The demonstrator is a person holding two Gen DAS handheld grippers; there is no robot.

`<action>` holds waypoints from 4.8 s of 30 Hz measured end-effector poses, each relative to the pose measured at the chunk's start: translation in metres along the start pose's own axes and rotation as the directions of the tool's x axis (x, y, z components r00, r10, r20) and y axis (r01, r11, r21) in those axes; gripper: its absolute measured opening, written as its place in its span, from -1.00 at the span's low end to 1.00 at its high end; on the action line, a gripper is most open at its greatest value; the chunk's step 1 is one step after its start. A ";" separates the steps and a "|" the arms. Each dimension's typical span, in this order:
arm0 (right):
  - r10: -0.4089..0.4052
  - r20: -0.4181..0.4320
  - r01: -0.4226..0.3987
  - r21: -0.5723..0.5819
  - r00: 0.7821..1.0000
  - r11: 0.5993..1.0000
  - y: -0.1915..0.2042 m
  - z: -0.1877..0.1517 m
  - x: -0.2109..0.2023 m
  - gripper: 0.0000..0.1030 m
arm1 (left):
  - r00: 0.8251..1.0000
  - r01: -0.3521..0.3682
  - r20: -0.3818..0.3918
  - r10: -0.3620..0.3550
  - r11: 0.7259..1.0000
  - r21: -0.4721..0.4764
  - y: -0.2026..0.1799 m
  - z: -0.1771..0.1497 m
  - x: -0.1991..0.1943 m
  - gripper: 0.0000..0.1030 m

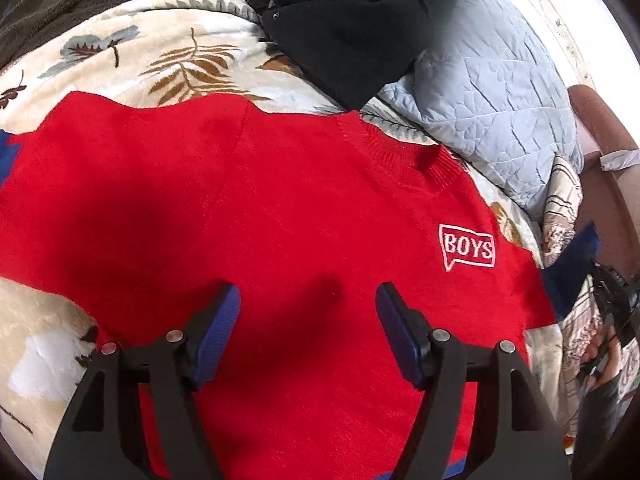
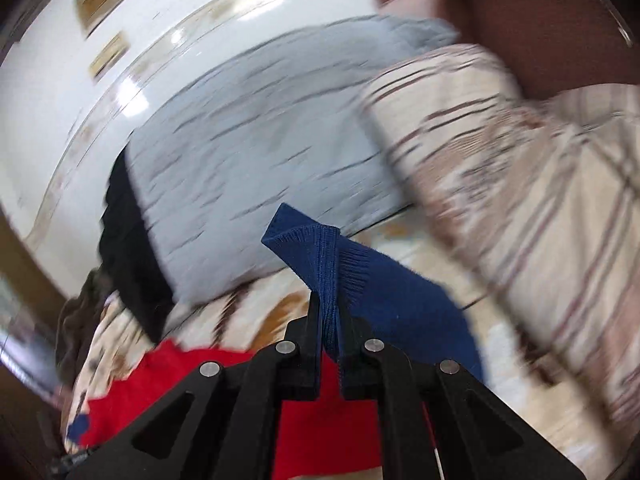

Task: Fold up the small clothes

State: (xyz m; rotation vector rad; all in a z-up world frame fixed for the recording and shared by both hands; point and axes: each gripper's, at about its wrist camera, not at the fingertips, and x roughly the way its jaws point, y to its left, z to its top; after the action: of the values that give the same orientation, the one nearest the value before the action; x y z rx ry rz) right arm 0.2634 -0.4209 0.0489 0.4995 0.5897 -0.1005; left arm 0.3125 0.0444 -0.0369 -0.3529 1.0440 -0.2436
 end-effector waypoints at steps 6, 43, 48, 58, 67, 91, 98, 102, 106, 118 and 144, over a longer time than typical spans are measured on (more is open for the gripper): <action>0.072 -0.108 -0.081 -0.075 0.992 0.994 0.073 -0.044 0.024 -0.90 | 0.998 0.055 -0.036 -0.056 0.998 -0.023 0.004 0.001 -0.005 0.36; 0.197 -0.246 -0.165 0.143 0.949 0.976 0.066 -0.130 -0.015 -0.17 | 0.953 0.289 -0.036 -0.301 0.937 -0.196 0.004 0.002 0.018 -0.72; 0.266 -0.205 -0.190 0.328 0.942 0.925 0.023 -0.137 -0.024 -0.10 | 0.968 0.251 0.057 -0.245 0.948 -0.196 0.017 0.014 -0.010 -0.95; 0.363 -0.169 -0.185 0.624 0.917 0.759 0.009 -0.164 0.029 -0.17 | 0.978 0.210 0.028 -0.209 0.953 -0.218 0.031 0.015 -0.006 -0.95; 0.396 -0.131 -0.238 0.617 0.909 0.750 0.013 -0.164 0.029 -0.19 | 0.944 0.287 -0.078 -0.322 0.913 -0.290 0.019 0.001 0.010 0.26; 0.353 -0.275 -0.240 0.370 0.895 0.897 0.043 -0.170 0.014 -0.70 | 0.982 0.152 -0.059 -0.181 0.931 -0.331 0.052 -0.006 0.006 -0.93; 0.217 -0.128 -0.169 0.309 0.968 0.936 0.037 -0.127 0.016 0.10 | 0.973 0.232 0.083 -0.217 0.915 -0.329 0.058 0.006 -0.030 -0.24; 0.215 -0.230 -0.133 0.325 0.949 0.936 0.037 -0.133 0.057 -0.84 | 0.989 0.149 0.054 -0.140 0.956 -0.252 0.049 0.012 -0.016 -0.24; 0.096 -0.162 -0.072 0.152 0.982 0.986 0.048 -0.136 0.051 -0.82 | 0.999 0.045 0.009 -0.044 0.971 -0.233 0.049 0.012 0.003 -0.31; 0.060 -0.243 -0.054 0.032 0.968 0.998 0.077 -0.155 0.040 -0.56 | 0.999 0.030 0.046 -0.023 0.986 -0.166 0.037 0.015 -0.013 -0.12; 0.347 -0.412 -0.430 -0.128 0.843 0.894 0.268 -0.253 0.080 -0.33 | 0.987 0.056 0.147 0.061 0.732 -0.679 0.307 0.021 -0.130 0.17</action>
State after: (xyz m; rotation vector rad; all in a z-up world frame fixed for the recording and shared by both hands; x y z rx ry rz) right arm 0.2631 -0.0615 -0.0634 0.4194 0.8562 0.4607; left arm 0.2774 0.3767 -0.0459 -1.0290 0.9439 0.1924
